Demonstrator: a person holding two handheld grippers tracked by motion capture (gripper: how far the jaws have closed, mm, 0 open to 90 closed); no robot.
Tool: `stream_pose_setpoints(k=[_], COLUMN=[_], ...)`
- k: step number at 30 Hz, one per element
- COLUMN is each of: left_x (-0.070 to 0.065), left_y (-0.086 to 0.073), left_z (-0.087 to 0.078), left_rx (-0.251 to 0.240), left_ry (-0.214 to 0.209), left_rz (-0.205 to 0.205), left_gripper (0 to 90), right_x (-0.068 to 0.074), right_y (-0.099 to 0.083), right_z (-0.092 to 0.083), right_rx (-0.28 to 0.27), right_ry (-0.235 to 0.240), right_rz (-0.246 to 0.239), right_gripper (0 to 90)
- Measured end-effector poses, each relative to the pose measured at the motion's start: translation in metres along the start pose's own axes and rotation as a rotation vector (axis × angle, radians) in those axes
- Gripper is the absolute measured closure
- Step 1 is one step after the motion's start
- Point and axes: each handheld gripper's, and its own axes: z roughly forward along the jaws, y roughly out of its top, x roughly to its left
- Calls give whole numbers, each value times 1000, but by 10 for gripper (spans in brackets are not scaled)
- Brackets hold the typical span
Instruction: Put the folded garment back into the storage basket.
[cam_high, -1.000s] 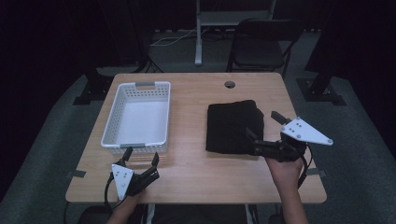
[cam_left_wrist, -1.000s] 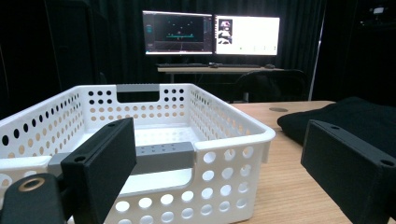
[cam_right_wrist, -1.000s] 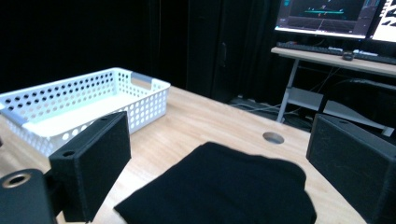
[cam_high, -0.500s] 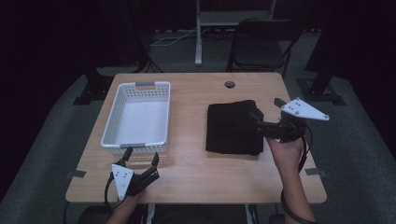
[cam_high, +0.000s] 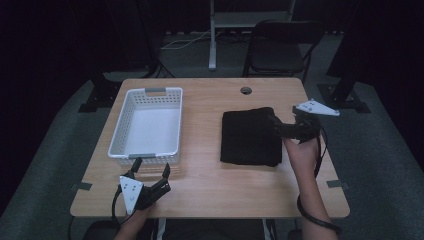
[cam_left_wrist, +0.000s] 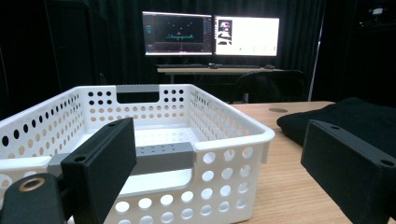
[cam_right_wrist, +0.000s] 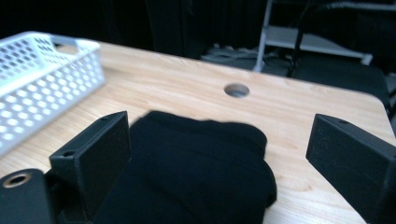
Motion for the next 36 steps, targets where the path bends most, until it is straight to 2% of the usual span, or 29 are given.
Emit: stream_pose_setpoints(k=[7,14,20,23,29,36], left_x=[0,2,1,1,0,0], left_y=[0,0,0,0,0,0], left_z=[0,-1,0,0,0,0], left_rx=[3,3,6,9,9,9], left_ry=[-2,-4,-6,-6,-3,-3], left_rz=[3,-17,-1,-2,2,2], left_gripper=[117,117,117,117,117,117], right_x=[-8,-20,-27,-29,-31,-32], right_y=[-11,-26,-37,-40,-51,-58], right_z=[22,43,56,60,73,86], right_rx=[81,148,185,202,265,322], right_ry=[-13,29,37,50,103,131], right_rz=[31,116,157,194,264,293], right_gripper=[67,67,67,66,66,67])
